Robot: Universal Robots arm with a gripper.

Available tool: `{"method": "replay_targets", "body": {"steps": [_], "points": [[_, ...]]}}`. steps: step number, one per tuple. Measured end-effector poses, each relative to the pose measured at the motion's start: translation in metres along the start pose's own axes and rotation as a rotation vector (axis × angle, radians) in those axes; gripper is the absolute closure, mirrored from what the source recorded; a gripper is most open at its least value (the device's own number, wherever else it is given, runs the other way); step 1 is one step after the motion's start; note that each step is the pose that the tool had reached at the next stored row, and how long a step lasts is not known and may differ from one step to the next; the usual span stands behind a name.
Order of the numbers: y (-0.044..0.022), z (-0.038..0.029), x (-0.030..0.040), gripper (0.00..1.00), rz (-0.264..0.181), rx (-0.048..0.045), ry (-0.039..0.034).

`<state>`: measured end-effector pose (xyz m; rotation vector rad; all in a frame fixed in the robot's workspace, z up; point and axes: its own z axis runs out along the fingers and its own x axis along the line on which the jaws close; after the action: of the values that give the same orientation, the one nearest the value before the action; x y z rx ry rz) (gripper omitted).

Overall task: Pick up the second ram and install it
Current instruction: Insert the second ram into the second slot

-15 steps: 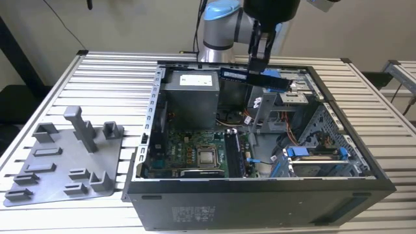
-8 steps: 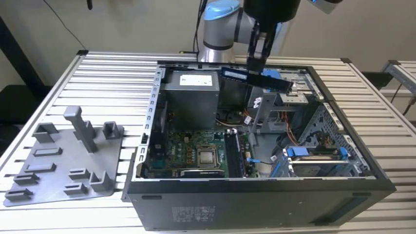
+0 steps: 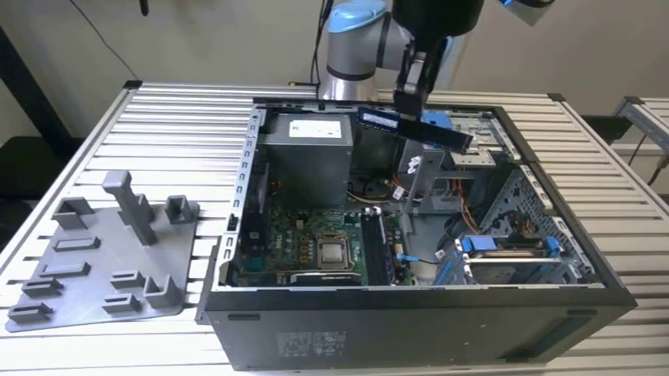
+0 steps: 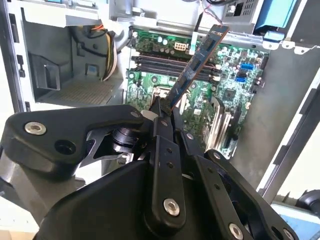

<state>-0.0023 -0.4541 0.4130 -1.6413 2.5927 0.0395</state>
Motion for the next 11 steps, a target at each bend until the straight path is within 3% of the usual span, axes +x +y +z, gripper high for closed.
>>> {"method": "replay_targets", "body": {"steps": [11], "points": [[-0.0003,0.0000,0.0007,0.85,0.113,0.0089,0.0026]]}}
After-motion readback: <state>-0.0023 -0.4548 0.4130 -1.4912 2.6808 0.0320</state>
